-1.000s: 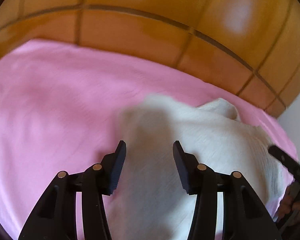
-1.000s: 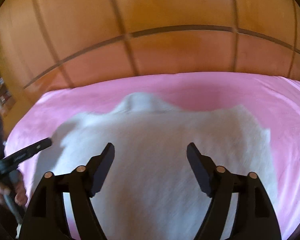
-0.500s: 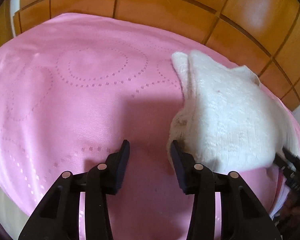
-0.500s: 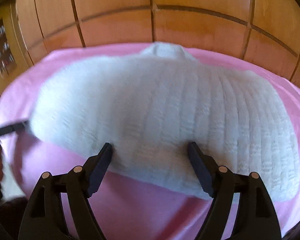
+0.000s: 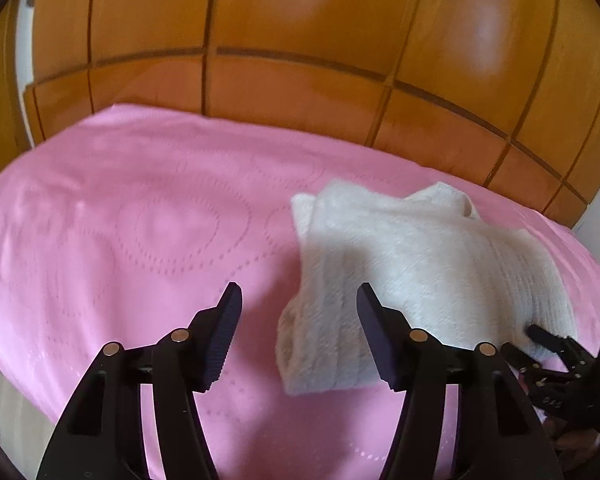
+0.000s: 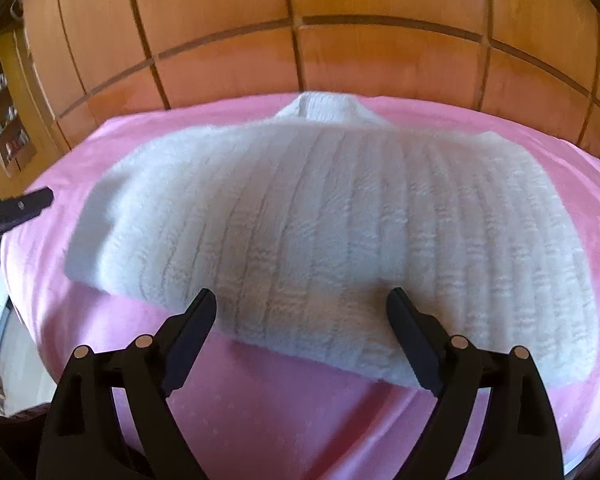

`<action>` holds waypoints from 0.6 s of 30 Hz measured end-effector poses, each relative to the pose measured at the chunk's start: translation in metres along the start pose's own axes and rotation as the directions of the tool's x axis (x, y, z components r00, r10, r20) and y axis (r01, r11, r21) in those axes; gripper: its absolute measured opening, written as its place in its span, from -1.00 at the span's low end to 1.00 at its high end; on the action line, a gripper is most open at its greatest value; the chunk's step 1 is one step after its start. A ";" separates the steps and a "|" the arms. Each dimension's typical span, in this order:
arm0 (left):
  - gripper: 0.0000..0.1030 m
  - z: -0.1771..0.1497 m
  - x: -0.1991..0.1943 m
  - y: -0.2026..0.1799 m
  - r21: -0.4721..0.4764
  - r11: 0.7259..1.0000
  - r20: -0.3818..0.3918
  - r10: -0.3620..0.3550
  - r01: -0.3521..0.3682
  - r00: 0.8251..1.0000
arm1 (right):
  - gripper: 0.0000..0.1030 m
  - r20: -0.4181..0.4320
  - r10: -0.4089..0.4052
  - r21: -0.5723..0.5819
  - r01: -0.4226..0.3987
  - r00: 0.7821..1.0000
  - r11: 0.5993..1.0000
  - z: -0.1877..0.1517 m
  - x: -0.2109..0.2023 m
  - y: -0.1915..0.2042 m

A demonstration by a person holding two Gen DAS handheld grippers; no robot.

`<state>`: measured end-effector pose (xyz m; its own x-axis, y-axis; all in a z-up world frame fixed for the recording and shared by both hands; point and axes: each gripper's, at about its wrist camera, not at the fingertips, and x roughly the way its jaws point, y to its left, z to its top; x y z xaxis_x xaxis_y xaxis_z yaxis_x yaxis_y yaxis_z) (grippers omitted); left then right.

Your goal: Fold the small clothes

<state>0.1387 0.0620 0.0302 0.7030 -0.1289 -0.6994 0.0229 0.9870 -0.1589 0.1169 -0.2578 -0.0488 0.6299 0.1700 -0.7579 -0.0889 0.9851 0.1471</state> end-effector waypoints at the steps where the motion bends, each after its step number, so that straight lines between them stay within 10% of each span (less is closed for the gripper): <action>1: 0.14 0.002 0.000 -0.004 0.012 1.000 0.002 -0.007 0.007 1.000 | 0.71 0.010 -0.005 0.010 0.005 1.000 1.000 0.002 -0.003 -0.004; 14: 0.14 -0.002 0.019 -0.018 0.040 0.999 -0.038 -0.010 0.012 0.999 | 0.71 0.021 -0.287 0.335 0.264 0.958 0.905 0.009 -0.033 -0.128; 18: 0.14 -0.003 0.026 -0.013 0.025 1.000 -0.054 -0.017 0.018 0.998 | 0.16 -0.029 -0.208 0.395 0.202 0.978 0.896 -0.005 -0.024 -0.144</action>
<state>0.1546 0.0452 0.0118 0.6631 -0.1503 -0.7332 0.0531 0.9866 -0.1542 0.1108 -0.4037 -0.0544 0.6116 -0.0377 -0.7903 0.3524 0.9073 0.2294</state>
